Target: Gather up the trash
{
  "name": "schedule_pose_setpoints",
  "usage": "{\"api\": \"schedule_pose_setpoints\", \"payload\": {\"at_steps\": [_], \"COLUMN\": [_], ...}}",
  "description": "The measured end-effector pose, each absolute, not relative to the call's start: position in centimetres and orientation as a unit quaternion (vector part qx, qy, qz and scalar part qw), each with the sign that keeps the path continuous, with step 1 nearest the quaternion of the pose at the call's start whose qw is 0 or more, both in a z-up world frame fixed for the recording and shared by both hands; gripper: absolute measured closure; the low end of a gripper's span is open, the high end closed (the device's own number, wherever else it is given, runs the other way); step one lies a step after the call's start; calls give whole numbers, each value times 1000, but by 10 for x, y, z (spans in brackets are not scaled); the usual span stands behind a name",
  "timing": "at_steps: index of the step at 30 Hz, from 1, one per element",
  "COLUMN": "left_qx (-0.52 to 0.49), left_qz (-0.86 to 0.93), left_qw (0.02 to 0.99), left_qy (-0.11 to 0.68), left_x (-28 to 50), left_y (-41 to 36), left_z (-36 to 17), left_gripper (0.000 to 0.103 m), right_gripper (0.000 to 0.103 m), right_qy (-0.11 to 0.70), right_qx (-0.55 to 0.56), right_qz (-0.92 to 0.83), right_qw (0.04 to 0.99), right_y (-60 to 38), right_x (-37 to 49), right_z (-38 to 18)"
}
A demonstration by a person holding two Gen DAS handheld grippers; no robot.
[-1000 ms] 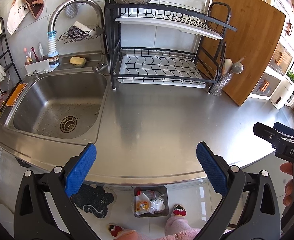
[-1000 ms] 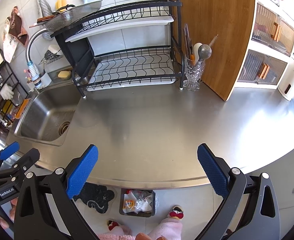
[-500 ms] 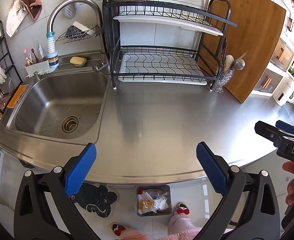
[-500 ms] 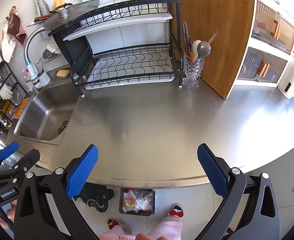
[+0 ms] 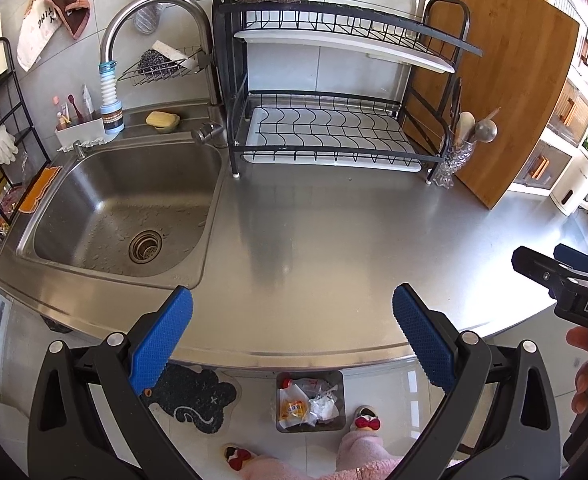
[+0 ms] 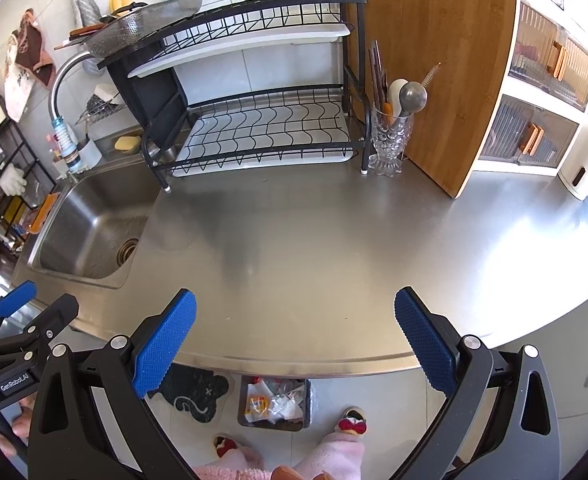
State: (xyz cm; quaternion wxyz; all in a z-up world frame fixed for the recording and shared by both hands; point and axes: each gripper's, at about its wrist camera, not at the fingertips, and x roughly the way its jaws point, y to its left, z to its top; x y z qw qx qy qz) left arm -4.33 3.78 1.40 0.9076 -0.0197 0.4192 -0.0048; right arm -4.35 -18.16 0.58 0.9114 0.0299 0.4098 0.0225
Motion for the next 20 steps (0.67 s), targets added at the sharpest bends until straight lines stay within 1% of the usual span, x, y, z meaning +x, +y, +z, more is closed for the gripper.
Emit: {"api": "schedule_pose_setpoints", "payload": {"at_steps": [5, 20], "left_qx": [-18, -10], "left_qz": [-4, 1], "left_qw": [912, 912], "left_qy": [409, 411], "left_x": [-44, -42], "left_y": [37, 36], "left_z": [17, 19], "left_gripper": [8, 8], "right_gripper": [3, 3], "right_qy": [413, 415], "right_qx": [30, 32], "right_qz": [21, 25], "right_qw": [910, 909], "right_y": [-181, -179], "right_x": [-42, -39], "right_z": [3, 2]}}
